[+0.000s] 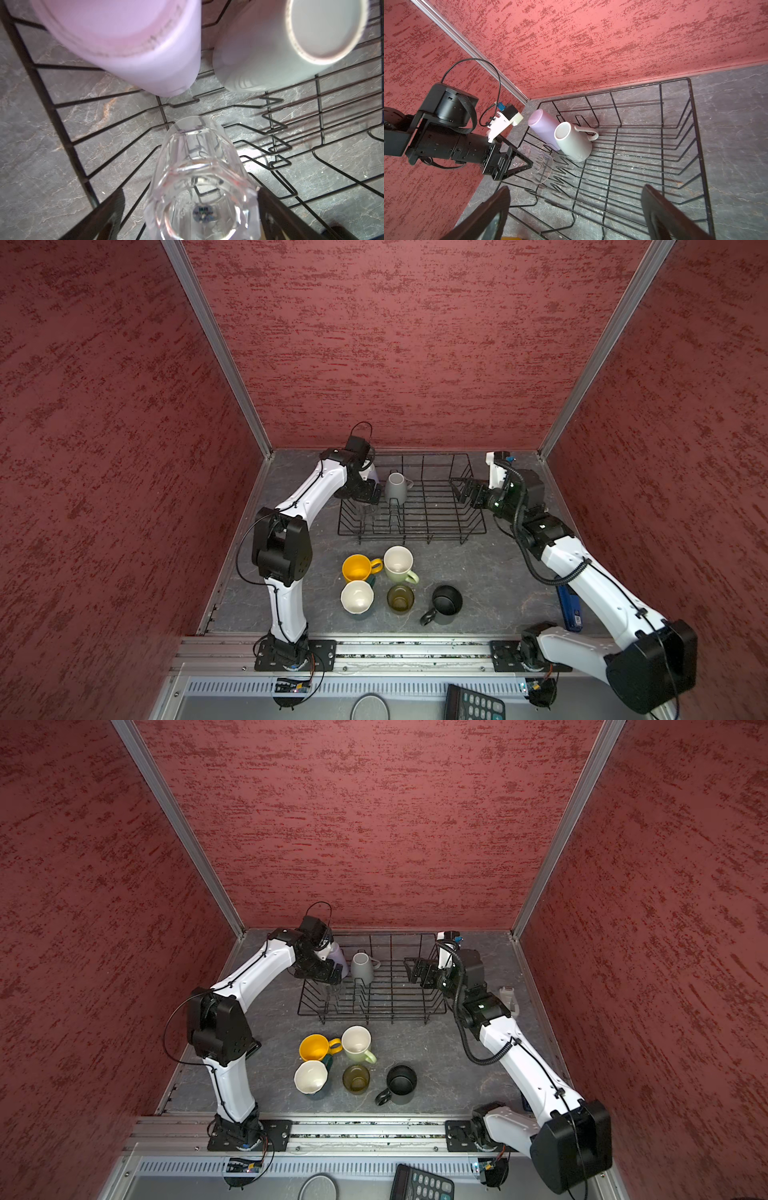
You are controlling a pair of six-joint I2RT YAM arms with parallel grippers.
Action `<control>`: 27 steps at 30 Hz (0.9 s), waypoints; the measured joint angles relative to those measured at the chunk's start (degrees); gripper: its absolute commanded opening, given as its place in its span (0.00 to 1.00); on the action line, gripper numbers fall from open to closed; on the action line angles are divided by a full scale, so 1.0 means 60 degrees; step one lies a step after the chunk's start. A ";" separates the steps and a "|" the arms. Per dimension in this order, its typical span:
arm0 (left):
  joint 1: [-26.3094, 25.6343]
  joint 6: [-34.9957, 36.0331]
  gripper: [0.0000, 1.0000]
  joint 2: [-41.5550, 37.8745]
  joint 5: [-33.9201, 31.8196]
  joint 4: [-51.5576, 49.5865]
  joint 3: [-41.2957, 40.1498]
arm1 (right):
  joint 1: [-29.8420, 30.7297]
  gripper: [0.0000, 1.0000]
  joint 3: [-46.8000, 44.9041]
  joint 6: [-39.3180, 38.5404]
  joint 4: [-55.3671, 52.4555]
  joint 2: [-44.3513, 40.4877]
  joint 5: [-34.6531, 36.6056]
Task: Load cups into a dish rack
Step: Place the cup upside down at the dish rack.
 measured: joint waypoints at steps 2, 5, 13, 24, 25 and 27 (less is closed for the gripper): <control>0.0000 -0.0007 0.96 0.0011 -0.0011 0.0029 0.0000 | 0.0000 0.98 0.0000 0.0022 0.0000 0.0000 -0.0004; 0.0000 -0.0047 0.91 0.0011 -0.0011 0.0040 0.0018 | -0.0004 0.98 0.0000 0.0029 0.0000 0.0000 -0.0007; 0.0000 -0.0146 0.80 0.0076 0.0087 0.0040 0.0051 | -0.0004 0.98 0.0000 0.0029 0.0000 0.0000 -0.0011; -0.0007 -0.0186 0.54 0.0087 0.0149 0.0022 0.0058 | -0.0015 0.99 0.0000 0.0029 0.0000 0.0000 -0.0047; -0.0007 -0.0182 0.52 0.0087 0.0149 0.0018 0.0058 | -0.0022 0.99 0.0000 0.0029 0.0000 0.0000 -0.0058; -0.0007 -0.0182 0.47 0.0087 0.0153 0.0004 0.0066 | -0.0040 0.99 0.0000 0.0029 0.0000 0.0000 -0.0073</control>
